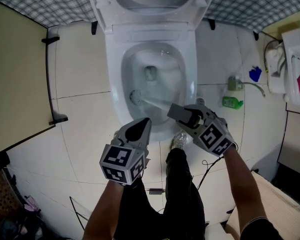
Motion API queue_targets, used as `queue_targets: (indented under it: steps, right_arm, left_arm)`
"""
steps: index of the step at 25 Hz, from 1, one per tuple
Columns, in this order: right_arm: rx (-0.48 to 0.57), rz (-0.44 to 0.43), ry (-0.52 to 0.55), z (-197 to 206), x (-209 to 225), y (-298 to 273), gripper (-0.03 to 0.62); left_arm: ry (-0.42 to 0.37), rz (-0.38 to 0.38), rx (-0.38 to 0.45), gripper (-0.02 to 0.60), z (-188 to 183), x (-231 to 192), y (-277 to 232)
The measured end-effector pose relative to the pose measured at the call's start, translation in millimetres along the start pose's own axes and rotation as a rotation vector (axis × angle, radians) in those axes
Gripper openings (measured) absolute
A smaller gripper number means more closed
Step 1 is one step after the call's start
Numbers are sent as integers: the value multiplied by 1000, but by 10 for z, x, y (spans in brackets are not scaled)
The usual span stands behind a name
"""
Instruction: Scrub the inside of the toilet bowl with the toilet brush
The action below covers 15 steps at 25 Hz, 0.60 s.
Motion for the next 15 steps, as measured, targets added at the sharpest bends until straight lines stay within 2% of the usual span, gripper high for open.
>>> queue_targets:
  steps: [9, 12, 15]
  right_arm:
    - [97, 151, -122, -186, 792, -351, 187]
    - [72, 130, -83, -225, 783, -324, 187]
    - [20, 78, -19, -141, 540, -275, 187]
  left_arm:
    - [10, 0, 1, 9, 51, -8, -41]
    - [6, 1, 0, 9, 56, -22, -54]
    - [6, 4, -9, 9, 53, -3, -63]
Point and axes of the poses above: the fingertips, and each gripper's own axes: y backward along the fingers, x to its right, z out of its underside, the point moved 10 cm from there along y, backward along the fingers, and after that the axes turned 5 degrees about y, right-handed, at the moved point
